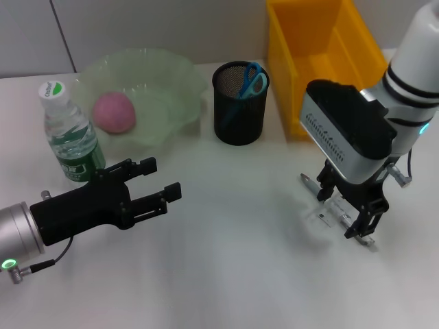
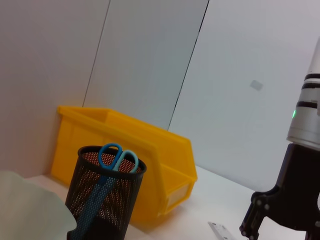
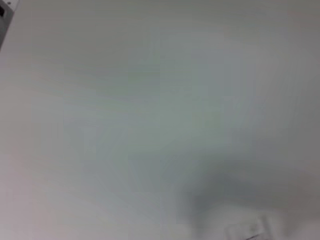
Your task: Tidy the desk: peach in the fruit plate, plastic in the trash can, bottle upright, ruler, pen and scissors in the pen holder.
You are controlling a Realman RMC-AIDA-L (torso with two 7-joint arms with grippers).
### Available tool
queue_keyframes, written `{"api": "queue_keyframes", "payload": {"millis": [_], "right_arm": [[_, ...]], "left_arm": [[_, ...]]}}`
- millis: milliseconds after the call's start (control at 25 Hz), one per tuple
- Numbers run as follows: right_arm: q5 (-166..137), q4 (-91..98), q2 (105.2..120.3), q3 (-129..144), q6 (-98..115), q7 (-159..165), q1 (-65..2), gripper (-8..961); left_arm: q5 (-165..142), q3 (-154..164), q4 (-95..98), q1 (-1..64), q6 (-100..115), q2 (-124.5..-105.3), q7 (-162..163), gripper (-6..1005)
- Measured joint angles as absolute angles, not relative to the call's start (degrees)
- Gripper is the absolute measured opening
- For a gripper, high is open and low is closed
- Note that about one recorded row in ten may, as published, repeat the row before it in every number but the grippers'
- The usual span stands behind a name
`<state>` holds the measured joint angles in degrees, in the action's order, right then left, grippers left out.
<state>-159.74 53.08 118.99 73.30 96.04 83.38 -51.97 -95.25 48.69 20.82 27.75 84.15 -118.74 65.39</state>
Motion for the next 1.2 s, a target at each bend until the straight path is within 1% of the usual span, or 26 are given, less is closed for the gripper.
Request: {"api": "queue_keyframes", "payload": {"millis": [1200], "right_arm": [[-158.03, 47.78, 119.44, 79.1, 87.99, 81.55, -52.67, 757]], "left_arm": [[-94.55, 48.69, 20.45, 27.81, 84.29, -118.74, 66.18, 786]]}}
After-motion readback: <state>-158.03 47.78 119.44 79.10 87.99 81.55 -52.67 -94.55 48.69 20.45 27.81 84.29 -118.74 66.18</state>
